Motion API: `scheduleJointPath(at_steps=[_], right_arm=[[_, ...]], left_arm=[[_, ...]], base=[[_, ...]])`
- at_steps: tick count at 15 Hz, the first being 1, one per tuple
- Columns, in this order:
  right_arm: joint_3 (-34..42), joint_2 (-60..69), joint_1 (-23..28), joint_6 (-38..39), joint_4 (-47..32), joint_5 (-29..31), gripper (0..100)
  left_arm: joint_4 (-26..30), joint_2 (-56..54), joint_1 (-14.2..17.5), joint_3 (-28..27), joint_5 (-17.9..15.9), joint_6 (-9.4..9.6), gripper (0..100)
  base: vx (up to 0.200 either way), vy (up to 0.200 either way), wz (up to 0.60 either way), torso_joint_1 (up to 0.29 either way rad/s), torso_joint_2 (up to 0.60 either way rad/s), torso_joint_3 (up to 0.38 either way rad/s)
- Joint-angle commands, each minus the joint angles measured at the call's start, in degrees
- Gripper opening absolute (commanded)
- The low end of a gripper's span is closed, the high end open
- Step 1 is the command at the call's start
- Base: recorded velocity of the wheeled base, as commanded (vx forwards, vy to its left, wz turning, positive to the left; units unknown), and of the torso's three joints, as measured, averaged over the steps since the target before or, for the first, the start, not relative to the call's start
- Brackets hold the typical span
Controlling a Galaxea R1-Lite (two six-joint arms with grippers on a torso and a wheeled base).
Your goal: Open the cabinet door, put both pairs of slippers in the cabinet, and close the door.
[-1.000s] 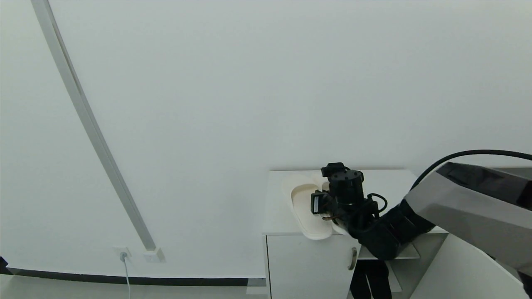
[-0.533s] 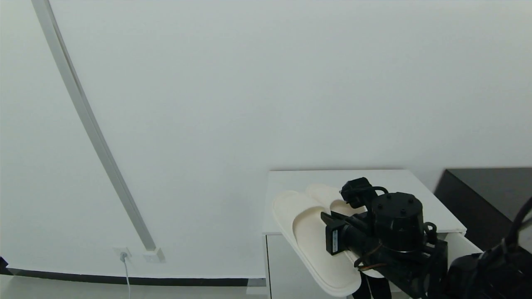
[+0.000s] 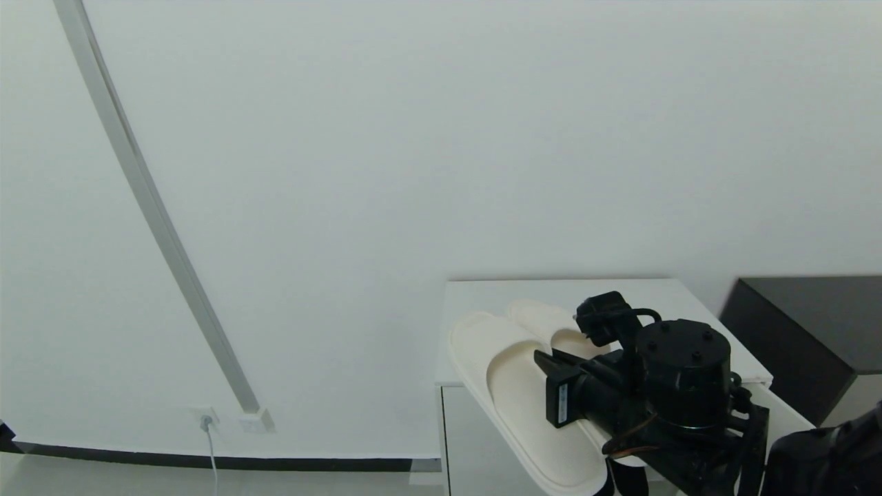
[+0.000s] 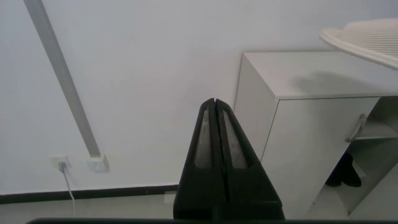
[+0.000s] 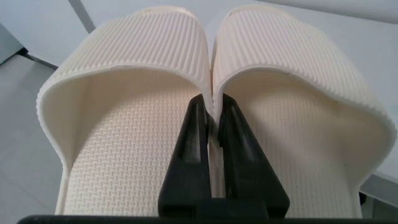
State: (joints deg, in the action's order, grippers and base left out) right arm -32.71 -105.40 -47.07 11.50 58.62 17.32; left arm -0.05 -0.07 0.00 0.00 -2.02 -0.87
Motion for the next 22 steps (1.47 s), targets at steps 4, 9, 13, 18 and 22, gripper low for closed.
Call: scheduleJointPath(at_steps=[4, 9, 13, 18, 22], right_arm=[[1.1, -1.1, -0.1, 0.0, 0.2, 0.0, 0], [1.2, -1.2, -0.1, -0.1, 0.2, 0.0, 0], [1.2, -1.2, -0.1, -0.1, 0.2, -0.1, 0], [1.2, -2.0, -0.3, -0.1, 0.3, 0.0, 0], [1.2, -2.0, -0.4, -0.1, 0.3, 0.0, 0]], left_arm=[[0.0, 0.1, 0.0, 0.0, 0.0, 0.07, 0], [0.0, 0.1, 0.0, 0.0, 0.0, 0.07, 0], [0.0, 0.1, 0.0, 0.0, 0.0, 0.07, 0], [0.0, 0.1, 0.0, 0.0, 0.0, -0.01, 0], [0.0, 0.1, -0.1, 0.0, 0.1, -0.01, 0]], base=[[-0.2, 0.0, 0.0, -0.001, 0.0, 0.006], [0.0, 0.0, 0.0, 0.0, 0.0, 0.0], [0.0, 0.0, 0.0, 0.0, 0.0, 0.0], [0.0, 0.0, 0.0, 0.0, 0.0, 0.0], [0.0, -0.15, 0.0, -0.001, 0.0, 0.001]])
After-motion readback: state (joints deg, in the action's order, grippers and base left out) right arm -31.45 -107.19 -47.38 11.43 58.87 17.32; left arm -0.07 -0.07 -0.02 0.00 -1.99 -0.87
